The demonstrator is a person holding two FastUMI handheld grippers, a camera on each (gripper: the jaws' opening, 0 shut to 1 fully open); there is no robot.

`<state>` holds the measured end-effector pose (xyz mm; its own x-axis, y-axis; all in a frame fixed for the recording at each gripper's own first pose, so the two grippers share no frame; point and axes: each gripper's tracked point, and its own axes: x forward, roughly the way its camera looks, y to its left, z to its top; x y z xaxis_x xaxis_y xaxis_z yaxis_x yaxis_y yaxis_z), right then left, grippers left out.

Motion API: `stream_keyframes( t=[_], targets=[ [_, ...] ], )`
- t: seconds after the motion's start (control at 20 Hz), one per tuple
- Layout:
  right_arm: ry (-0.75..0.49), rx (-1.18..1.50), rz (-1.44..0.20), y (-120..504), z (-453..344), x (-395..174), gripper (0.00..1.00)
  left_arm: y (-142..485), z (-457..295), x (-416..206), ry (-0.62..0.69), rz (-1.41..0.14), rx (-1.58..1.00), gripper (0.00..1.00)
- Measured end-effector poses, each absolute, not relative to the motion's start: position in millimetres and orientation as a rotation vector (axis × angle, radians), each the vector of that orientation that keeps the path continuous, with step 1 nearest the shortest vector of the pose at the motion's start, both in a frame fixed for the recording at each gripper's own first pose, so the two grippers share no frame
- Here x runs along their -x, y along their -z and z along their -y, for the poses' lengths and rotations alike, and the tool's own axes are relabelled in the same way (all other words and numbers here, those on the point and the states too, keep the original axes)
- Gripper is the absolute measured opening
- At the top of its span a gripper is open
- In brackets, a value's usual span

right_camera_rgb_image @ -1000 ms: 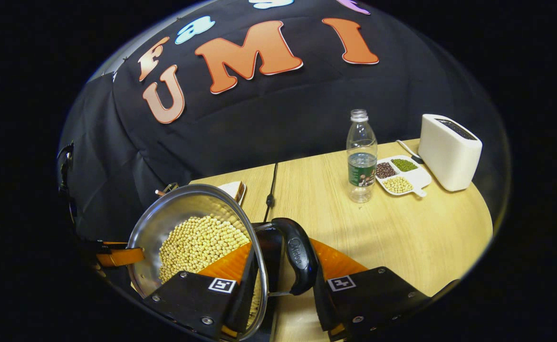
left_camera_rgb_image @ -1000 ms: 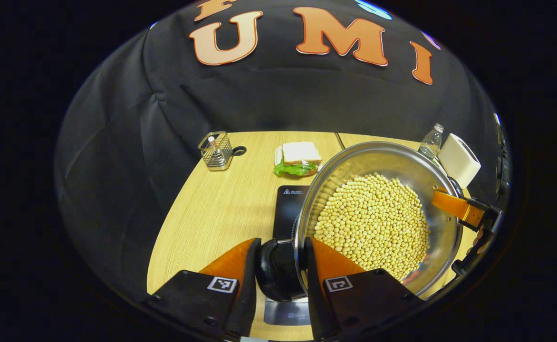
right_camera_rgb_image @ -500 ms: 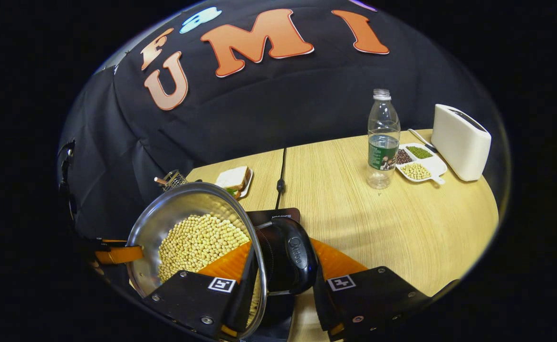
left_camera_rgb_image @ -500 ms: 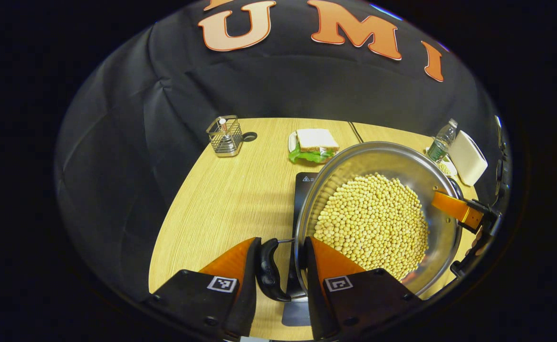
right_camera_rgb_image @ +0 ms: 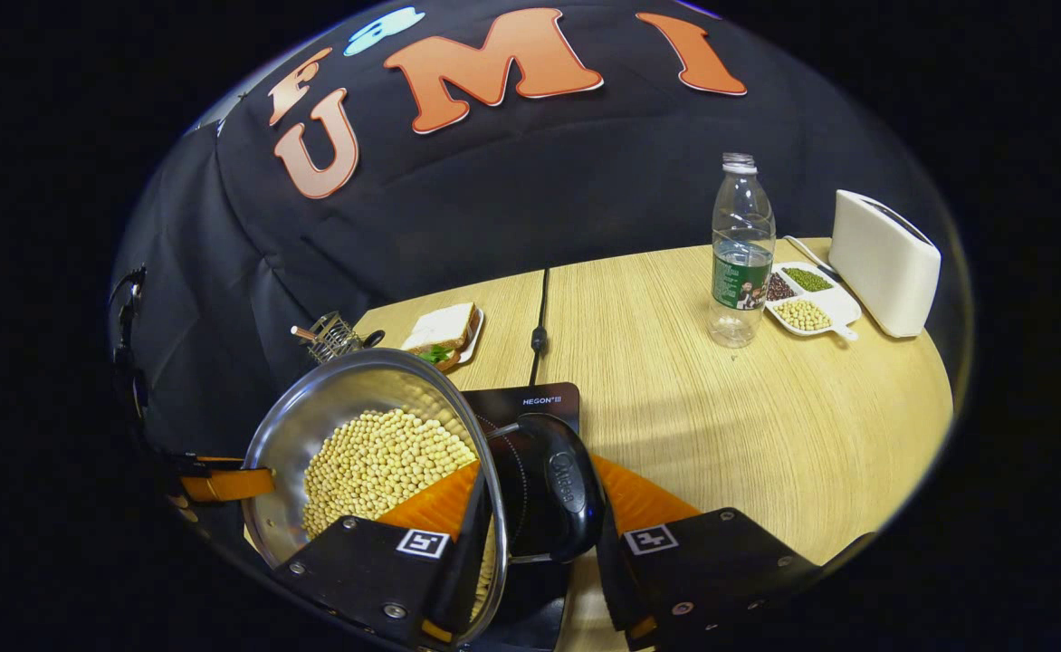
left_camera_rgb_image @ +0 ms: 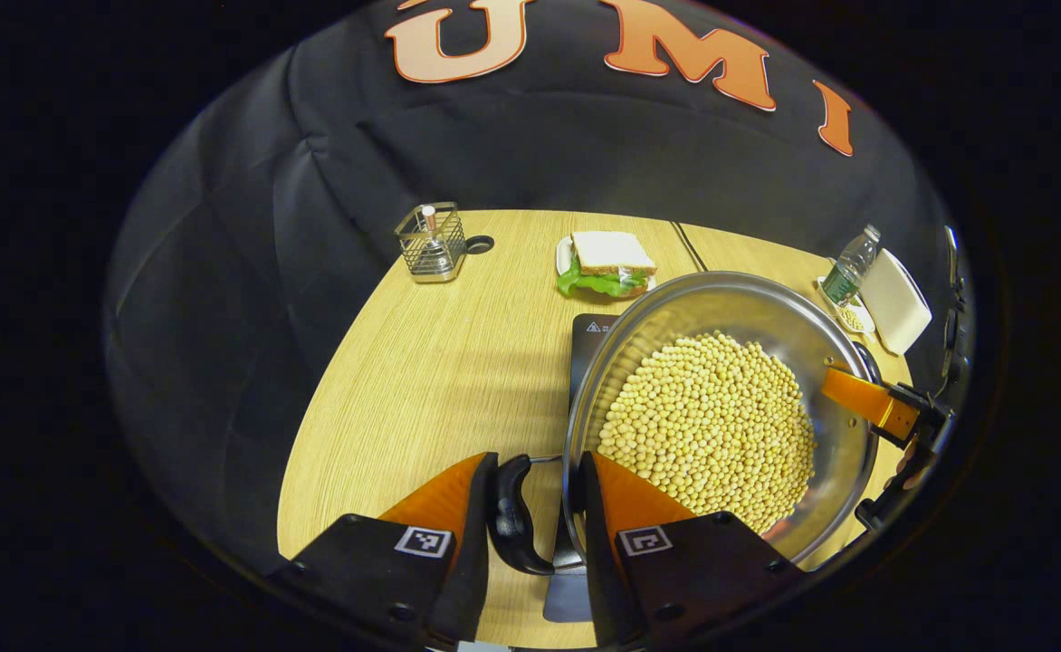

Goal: First push the handle of the pot to place it horizontally, then grasp the pot with both hands and set it on the induction cooktop.

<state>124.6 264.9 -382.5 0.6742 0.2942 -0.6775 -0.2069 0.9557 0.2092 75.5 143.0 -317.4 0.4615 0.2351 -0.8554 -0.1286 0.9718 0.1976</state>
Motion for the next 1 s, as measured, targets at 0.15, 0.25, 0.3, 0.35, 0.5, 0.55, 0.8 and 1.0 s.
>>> stream_keyframes(
  t=[0.15, 0.25, 0.3, 0.35, 0.5, 0.55, 0.8, 1.0],
  targets=[
    [-0.28, -0.105, -0.794, 388, -266, -126, 0.57, 315, -145, -81, -0.222, -1.081, -0.111, 0.53],
    [-0.274, -0.087, -0.8, 390, -266, -127, 0.59, 312, -148, -86, -0.224, -1.09, -0.105, 0.56],
    [-0.275, -0.082, -0.805, 390, -266, -128, 0.6, 311, -149, -88, -0.227, -1.097, -0.104, 0.51],
    [-0.277, -0.087, -0.803, 388, -267, -130, 0.61, 310, -147, -87, -0.23, -1.106, -0.098, 0.56],
    [-0.272, -0.113, -0.81, 389, -268, -128, 0.6, 311, -144, -87, -0.222, -1.104, -0.116, 0.55],
    [-0.27, -0.111, -0.797, 386, -268, -130, 0.66, 311, -143, -86, -0.224, -1.112, -0.117, 0.58],
    [-0.289, -0.1, -0.732, 367, -266, -133, 0.81, 315, -142, -87, -0.231, -1.112, -0.14, 0.66],
    [-0.275, -0.083, -0.687, 348, -249, -132, 0.95, 312, -123, -87, -0.211, -1.117, -0.12, 0.84]
  ],
)
